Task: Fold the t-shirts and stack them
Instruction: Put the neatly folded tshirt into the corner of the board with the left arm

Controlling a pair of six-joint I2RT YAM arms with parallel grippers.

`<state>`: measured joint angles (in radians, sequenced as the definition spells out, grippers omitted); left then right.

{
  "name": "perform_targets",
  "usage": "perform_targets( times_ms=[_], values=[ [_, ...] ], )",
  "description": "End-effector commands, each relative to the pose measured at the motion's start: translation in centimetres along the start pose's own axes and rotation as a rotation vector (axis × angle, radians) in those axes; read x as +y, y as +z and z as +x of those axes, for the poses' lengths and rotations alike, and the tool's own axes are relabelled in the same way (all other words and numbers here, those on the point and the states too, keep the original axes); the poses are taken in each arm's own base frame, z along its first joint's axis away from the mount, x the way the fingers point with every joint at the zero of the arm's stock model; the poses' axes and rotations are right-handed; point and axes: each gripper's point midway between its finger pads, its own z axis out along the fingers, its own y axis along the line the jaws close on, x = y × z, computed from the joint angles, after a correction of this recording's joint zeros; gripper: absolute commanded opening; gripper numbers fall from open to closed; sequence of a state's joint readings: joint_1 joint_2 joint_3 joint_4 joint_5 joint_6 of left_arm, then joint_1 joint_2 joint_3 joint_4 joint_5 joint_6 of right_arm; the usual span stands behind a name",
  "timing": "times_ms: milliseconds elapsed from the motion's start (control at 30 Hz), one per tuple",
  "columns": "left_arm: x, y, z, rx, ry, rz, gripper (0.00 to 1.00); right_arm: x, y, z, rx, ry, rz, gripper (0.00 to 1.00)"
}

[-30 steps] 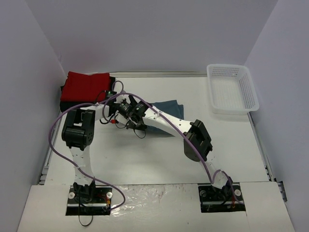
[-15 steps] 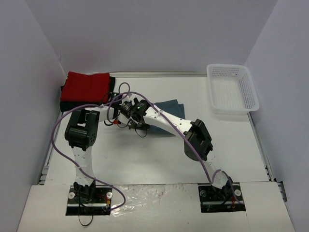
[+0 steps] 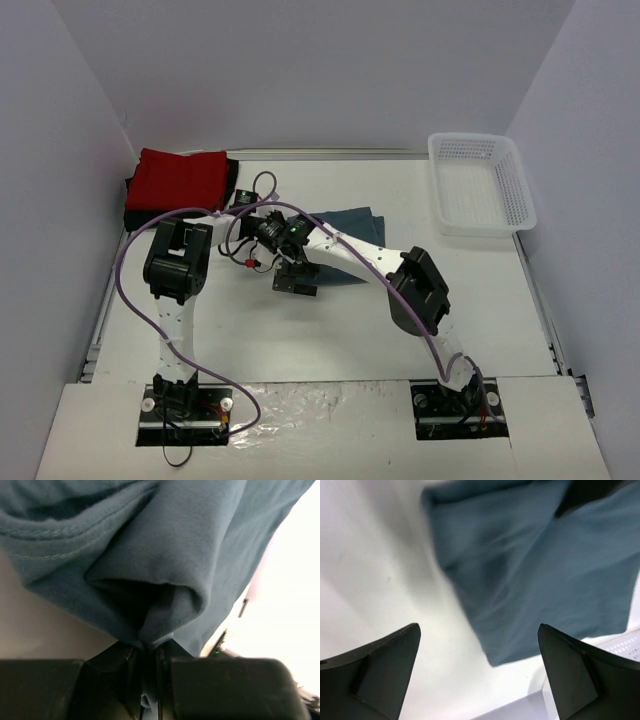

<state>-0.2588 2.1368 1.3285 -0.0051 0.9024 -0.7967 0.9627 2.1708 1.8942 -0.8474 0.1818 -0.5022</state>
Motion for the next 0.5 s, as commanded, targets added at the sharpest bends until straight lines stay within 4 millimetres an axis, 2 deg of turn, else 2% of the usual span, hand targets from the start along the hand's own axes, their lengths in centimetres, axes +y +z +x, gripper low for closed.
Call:
perform_targets(
  times_ms=[0,33,67,100,133,167,200,267,300,333,367,400,467],
  values=[
    [-0.9,-1.2,-0.9,0.01,0.115,-0.03,0.03,1.0,-4.7,2.3,-0.047,-0.039,-0.04,1.0],
    [-1.0,-1.8,-1.2,0.01,0.124,-0.056,0.02,1.6,-5.7,4.0,-0.056,-0.048,-0.066,1.0],
    [-0.7,-2.3,-1.7,-0.002,0.139,-0.088,0.03,1.8,-6.3,4.7,-0.069,-0.049,-0.08,1.0],
    [0.1,-2.8,-1.8,-0.003,0.172,-0.145,0.03,1.6,-8.1,5.5,-0.114,-0.04,-0.084,1.0],
    [0.0,-3.3,-2.1,-0.008,0.196,-0.162,0.03,1.4,-7.7,7.1,-0.102,-0.025,-0.1,1.0],
    [-0.5,-3.8,-2.8,-0.025,0.228,-0.182,0.03,0.8,-8.2,7.7,-0.119,-0.009,-0.097,1.0],
    [-0.4,-4.3,-2.7,-0.018,0.257,-0.211,0.03,0.2,-9.2,8.4,-0.152,0.023,-0.097,1.0],
    [-1.4,-5.7,-4.0,-0.07,0.338,-0.261,0.05,-1.3,-9.2,10.2,-0.179,0.096,-0.127,1.0],
    [-1.4,-6.4,-3.9,-0.067,0.34,-0.296,0.05,-1.7,-9.4,10.7,-0.199,0.121,-0.13,1.0],
    [-1.3,-7.2,-4.4,-0.083,0.362,-0.342,0.05,-1.8,-9.2,11.1,-0.207,0.136,-0.149,1.0],
    [-2.2,-8.0,-5.3,-0.102,0.416,-0.365,0.04,-1.7,-8.6,11.7,-0.203,0.16,-0.175,1.0],
    [-2.0,-8.8,-5.0,-0.081,0.416,-0.407,0.03,-1.8,-8.2,11.9,-0.203,0.172,-0.179,1.0],
    [-1.6,-10.2,-6.0,-0.095,0.473,-0.498,0.02,-1.3,-7.1,12.4,-0.183,0.186,-0.213,1.0]
  ],
)
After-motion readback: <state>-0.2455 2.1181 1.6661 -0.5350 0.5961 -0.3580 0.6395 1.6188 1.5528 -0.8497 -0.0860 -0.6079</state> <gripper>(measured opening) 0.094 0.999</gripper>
